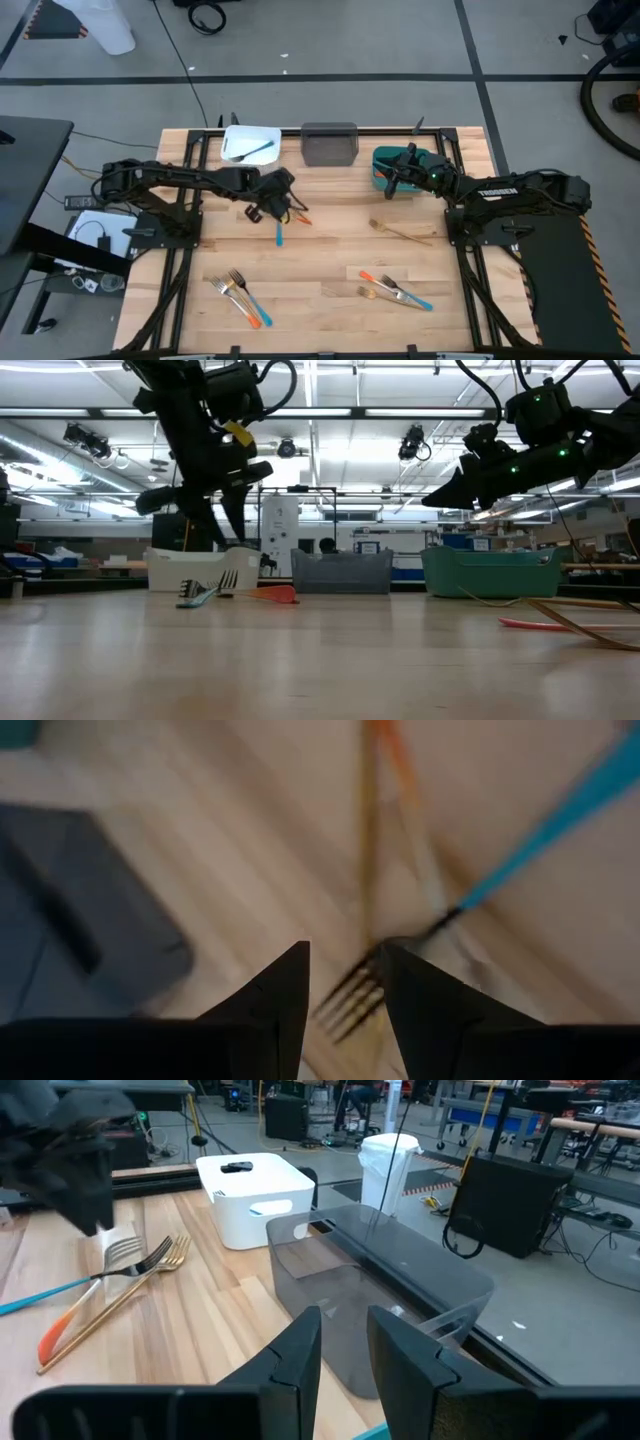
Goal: Sort silverware by color (type)
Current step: Put the blue fork into the white bin
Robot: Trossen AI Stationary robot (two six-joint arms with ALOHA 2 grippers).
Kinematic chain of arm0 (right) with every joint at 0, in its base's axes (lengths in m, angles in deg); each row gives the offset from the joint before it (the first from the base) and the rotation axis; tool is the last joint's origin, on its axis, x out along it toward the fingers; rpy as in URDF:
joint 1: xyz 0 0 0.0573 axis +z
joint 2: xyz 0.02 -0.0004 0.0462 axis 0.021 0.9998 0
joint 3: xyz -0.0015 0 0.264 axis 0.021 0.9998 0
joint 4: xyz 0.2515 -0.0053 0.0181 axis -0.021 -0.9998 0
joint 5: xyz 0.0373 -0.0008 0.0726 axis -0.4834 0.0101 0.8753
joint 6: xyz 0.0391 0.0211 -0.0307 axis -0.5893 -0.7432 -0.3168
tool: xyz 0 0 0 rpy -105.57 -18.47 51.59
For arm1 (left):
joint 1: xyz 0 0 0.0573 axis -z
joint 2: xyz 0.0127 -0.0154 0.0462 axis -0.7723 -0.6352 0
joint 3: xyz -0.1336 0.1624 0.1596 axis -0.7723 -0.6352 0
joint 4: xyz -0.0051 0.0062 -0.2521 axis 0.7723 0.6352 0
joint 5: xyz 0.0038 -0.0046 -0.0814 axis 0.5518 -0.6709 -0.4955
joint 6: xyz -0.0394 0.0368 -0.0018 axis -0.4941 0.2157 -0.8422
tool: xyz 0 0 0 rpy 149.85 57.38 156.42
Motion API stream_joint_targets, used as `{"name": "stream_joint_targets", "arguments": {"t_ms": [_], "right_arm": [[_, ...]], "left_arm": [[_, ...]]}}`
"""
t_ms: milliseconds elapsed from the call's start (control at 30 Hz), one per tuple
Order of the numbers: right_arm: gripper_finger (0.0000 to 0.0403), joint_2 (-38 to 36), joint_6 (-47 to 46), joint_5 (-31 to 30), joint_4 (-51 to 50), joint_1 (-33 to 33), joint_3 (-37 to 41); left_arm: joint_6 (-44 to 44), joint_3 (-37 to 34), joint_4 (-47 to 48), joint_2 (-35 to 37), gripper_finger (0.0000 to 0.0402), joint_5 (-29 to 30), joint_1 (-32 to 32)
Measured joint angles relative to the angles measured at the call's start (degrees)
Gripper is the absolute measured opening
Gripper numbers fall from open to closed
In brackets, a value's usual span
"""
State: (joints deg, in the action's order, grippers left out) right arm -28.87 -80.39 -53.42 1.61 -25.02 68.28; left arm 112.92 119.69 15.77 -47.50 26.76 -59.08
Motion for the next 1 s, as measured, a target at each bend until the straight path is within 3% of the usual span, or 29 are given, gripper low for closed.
{"name": "stream_joint_targets", "arguments": {"t_ms": [433, 667, 800, 1000], "right_arm": [[0.0095, 0.0, -2.0, 1.5, -1.1, 0.0, 0.0], [0.0094, 0.0, -2.2, -2.4, -4.0, 0.0, 0.0], [0.0092, 0.0, -0.1, -5.2, -5.2, 0.0, 0.0], [0.0091, 0.0, 3.3, 0.1, -5.1, -1.0, 0.0]], "left_arm": [[-5.2, -0.1, -4.6, 0.0, 0.0134, 2.5, 0.0], [-19.2, -0.1, -13.9, 0.0, 0.0134, 2.6, -4.0], [-22.9, -0.1, -16.1, 0.0, 0.0134, 2.6, -7.2], [-20.4, -0.1, -18.2, 0.0, 0.0134, 2.6, -11.1]]}}
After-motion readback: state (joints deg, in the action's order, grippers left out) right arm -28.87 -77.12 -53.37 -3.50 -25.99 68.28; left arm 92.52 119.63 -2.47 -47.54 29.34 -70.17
